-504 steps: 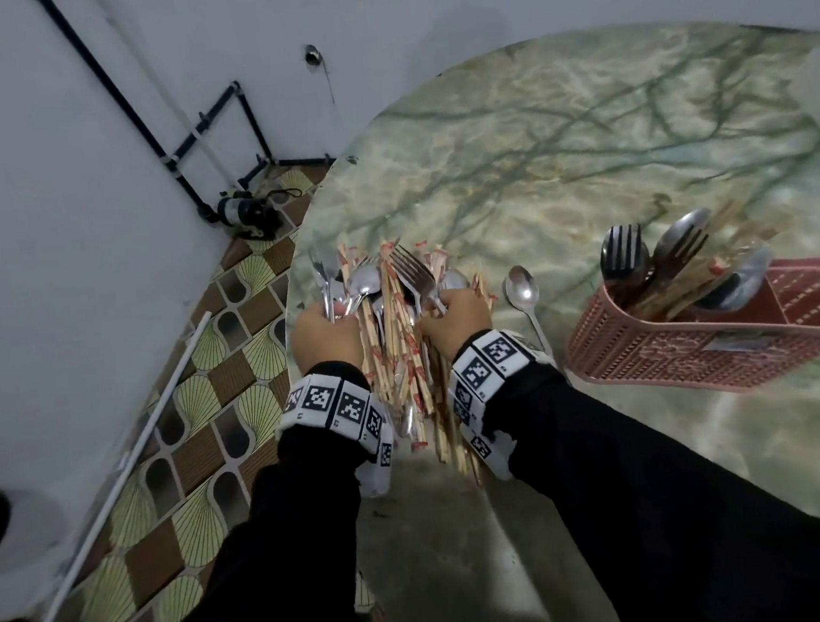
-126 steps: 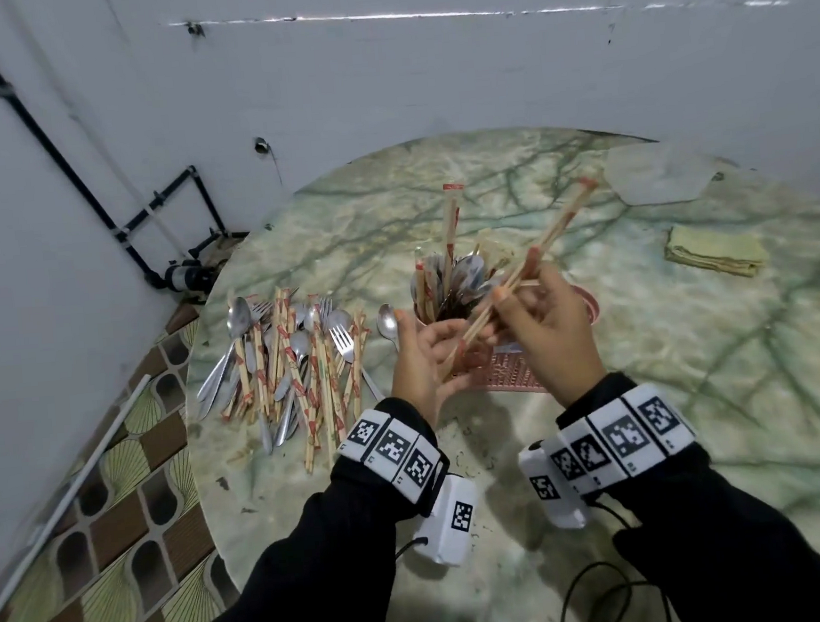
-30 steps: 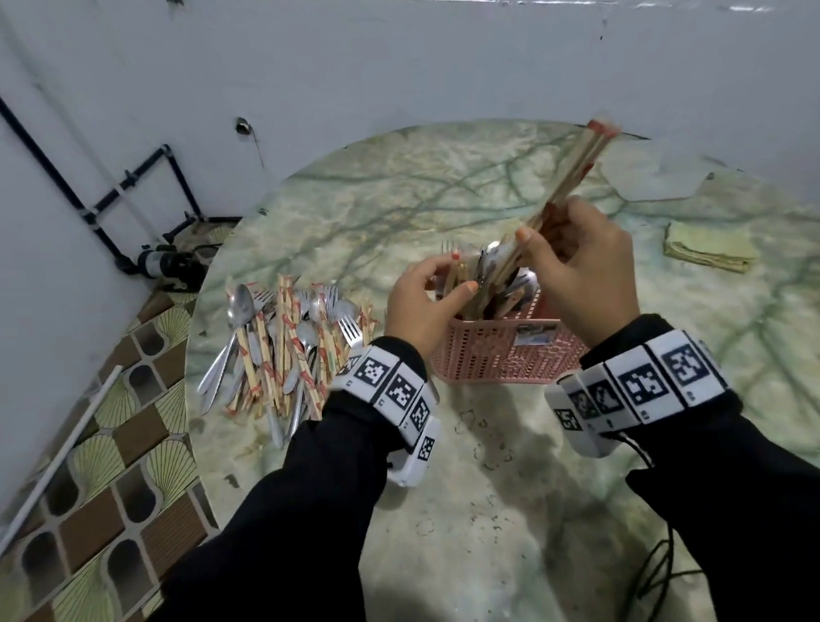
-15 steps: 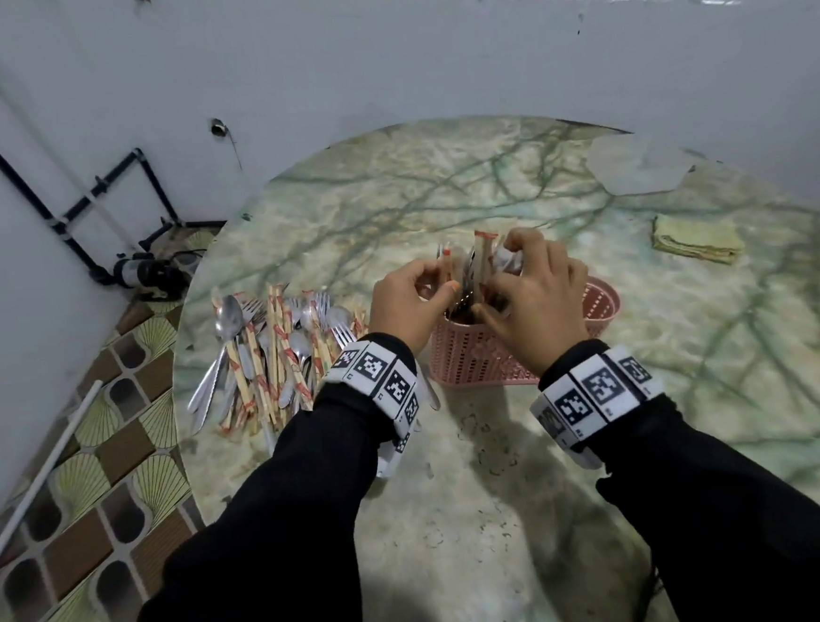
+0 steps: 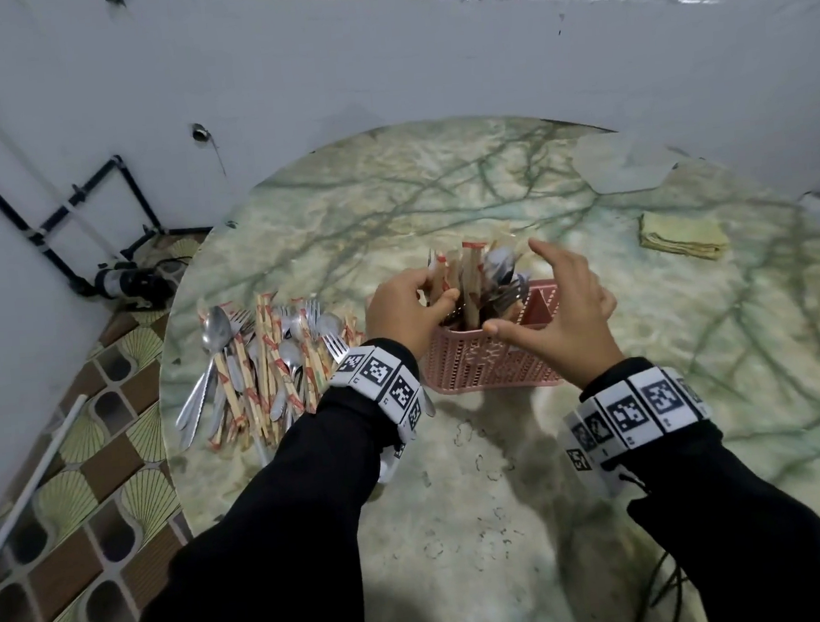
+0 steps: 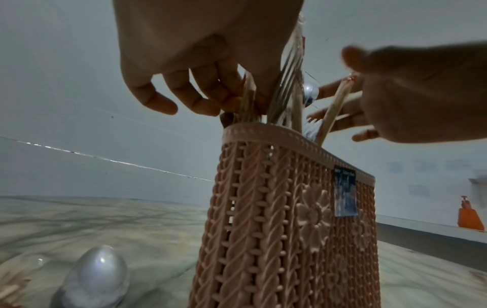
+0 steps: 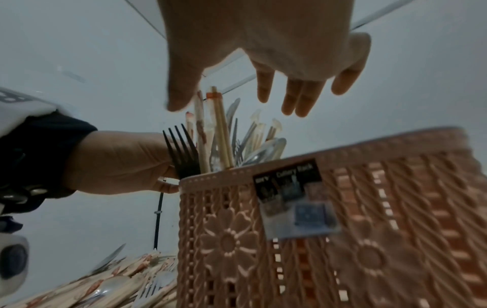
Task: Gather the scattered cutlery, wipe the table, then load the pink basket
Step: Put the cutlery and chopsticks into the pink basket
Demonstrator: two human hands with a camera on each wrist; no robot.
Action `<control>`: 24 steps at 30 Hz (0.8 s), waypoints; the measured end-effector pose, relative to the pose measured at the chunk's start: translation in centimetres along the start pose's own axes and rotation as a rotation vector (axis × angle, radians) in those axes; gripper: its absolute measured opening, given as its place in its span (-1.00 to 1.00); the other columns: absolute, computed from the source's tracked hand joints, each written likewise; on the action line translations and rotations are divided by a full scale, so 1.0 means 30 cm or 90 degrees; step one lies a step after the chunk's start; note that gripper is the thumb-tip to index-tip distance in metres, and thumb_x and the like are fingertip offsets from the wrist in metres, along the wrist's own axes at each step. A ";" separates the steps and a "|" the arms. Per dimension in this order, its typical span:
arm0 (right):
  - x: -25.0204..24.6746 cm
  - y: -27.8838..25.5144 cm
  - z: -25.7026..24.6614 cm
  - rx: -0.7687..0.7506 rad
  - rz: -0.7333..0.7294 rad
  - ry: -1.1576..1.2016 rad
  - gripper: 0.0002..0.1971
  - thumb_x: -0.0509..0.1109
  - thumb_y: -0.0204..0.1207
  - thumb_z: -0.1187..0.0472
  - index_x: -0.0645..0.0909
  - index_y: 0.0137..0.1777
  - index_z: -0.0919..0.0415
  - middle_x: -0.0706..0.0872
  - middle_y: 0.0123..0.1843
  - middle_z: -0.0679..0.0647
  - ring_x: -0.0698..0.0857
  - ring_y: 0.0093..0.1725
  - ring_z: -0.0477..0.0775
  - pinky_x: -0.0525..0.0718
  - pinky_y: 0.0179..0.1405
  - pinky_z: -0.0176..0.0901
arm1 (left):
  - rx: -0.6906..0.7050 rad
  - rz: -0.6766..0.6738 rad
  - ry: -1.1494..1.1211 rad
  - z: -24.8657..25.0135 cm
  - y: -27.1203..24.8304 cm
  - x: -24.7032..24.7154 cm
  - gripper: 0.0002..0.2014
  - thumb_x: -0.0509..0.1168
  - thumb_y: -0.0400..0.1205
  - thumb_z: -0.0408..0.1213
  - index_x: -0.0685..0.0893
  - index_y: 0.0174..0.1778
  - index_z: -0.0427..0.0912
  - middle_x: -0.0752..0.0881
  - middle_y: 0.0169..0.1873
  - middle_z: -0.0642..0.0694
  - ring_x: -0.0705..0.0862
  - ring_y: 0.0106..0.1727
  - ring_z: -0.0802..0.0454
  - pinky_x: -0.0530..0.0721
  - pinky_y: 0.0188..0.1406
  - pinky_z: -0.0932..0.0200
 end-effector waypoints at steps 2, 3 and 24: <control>0.028 -0.004 0.028 0.038 -0.060 0.016 0.26 0.45 -0.11 -0.47 0.07 0.63 -0.04 0.25 0.61 0.00 0.25 0.56 0.04 0.11 0.49 0.11 | 0.011 0.006 0.031 -0.015 0.008 0.003 -0.78 0.43 0.50 -0.13 0.69 -0.23 -0.24 0.58 -0.27 0.05 0.54 -0.18 0.03 0.52 -0.09 0.10; 0.041 -0.002 0.046 0.064 -0.078 0.018 0.33 0.55 -0.12 -0.43 -0.01 0.65 -0.02 0.22 0.63 0.01 0.24 0.58 0.08 0.09 0.56 0.18 | 0.017 0.008 0.017 -0.020 0.007 0.006 -0.79 0.43 0.50 -0.12 0.68 -0.23 -0.21 0.54 -0.28 0.08 0.51 -0.21 0.10 0.50 -0.13 0.22; 0.118 0.140 -0.025 0.009 -0.080 0.366 -0.30 0.63 0.22 0.42 0.37 0.32 0.19 0.63 0.14 0.03 0.67 0.09 -0.20 0.66 0.10 -0.33 | -0.065 -0.166 -0.326 0.002 -0.005 0.080 0.18 0.64 0.09 -0.33 0.09 0.53 0.26 0.43 0.43 -0.22 0.55 0.37 0.06 0.62 0.30 0.05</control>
Point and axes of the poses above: each hand's wrist, its own y-axis towards the middle knuckle, its own x-axis out of the palm, z = x × y, the point moved 4 cm from there along y, towards the middle knuckle
